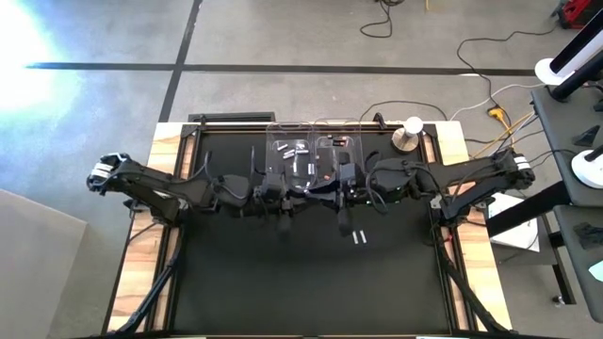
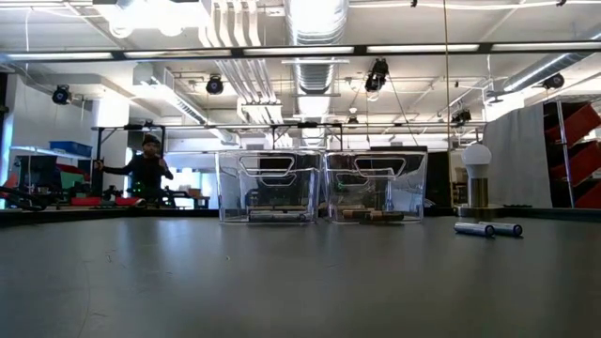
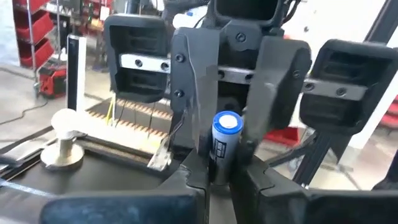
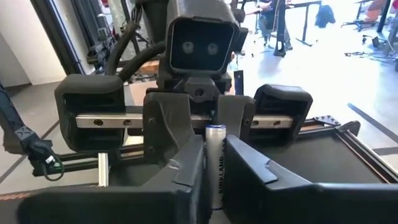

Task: Sort batteries
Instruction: Put the white battery into the left transparent bin

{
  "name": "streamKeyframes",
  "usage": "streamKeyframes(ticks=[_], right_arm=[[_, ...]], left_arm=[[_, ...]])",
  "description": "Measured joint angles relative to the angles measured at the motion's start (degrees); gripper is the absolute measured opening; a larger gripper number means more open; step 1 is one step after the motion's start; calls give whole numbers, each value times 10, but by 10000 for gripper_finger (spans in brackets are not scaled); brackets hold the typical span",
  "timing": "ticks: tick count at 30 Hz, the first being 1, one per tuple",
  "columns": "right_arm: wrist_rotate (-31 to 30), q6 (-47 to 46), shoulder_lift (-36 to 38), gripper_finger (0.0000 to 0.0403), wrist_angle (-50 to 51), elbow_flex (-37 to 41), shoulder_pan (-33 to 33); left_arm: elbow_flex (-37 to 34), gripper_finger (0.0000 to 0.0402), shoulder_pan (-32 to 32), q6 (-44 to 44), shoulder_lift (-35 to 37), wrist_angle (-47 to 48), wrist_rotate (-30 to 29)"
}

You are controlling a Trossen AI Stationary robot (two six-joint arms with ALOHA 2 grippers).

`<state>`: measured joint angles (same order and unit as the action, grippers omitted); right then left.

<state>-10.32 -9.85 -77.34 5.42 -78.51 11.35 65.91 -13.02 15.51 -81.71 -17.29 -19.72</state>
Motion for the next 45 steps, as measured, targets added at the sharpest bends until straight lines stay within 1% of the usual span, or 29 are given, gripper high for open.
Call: streamKeyframes(ticks=[3, 6, 9, 12, 14, 17, 20, 23, 28, 33, 35, 38, 41, 45], right_arm=[[-2, 1, 5, 87, 15, -14, 0], [-2, 19, 15, 123, 46, -48, 0], [-2, 44, 27, 153, 115, -86, 0], [-2, 47, 35, 173, 203, -110, 0], [-2, 34, 45, 180, 266, -115, 0], [-3, -8, 61, 180, 367, -113, 4], [-3, -80, 68, 170, 468, -88, 15], [-3, -151, 70, 162, 517, -52, 39], [-2, -228, 72, 157, 514, 11, 80], [-4, -310, 67, 165, 508, 61, 107], [-6, -336, 67, 167, 506, 77, 116], [-34, -376, 67, 167, 508, 94, 131], [-56, -406, 68, 159, 513, 109, 137], [-61, -431, 68, 145, 510, 134, 138]], left_arm=[[30, 15, 12, 0, 7, 75, 5], [81, 15, 37, -3, 10, 207, 5], [132, 15, 76, -15, 2, 332, 15], [177, 15, 129, -26, -13, 430, 60], [198, 15, 167, -32, -29, 482, 78], [214, 15, 218, -41, -57, 546, 86], [217, 15, 258, -55, -84, 579, 94], [216, 18, 282, -93, -115, 598, 129], [214, 19, 294, -197, -160, 610, 175], [213, 19, 322, -243, -203, 624, 184], [213, 19, 335, -252, -217, 617, 184], [213, 19, 351, -260, -240, 608, 188], [213, 19, 366, -260, -264, 606, 190], [214, 19, 378, -261, -298, 604, 189]])
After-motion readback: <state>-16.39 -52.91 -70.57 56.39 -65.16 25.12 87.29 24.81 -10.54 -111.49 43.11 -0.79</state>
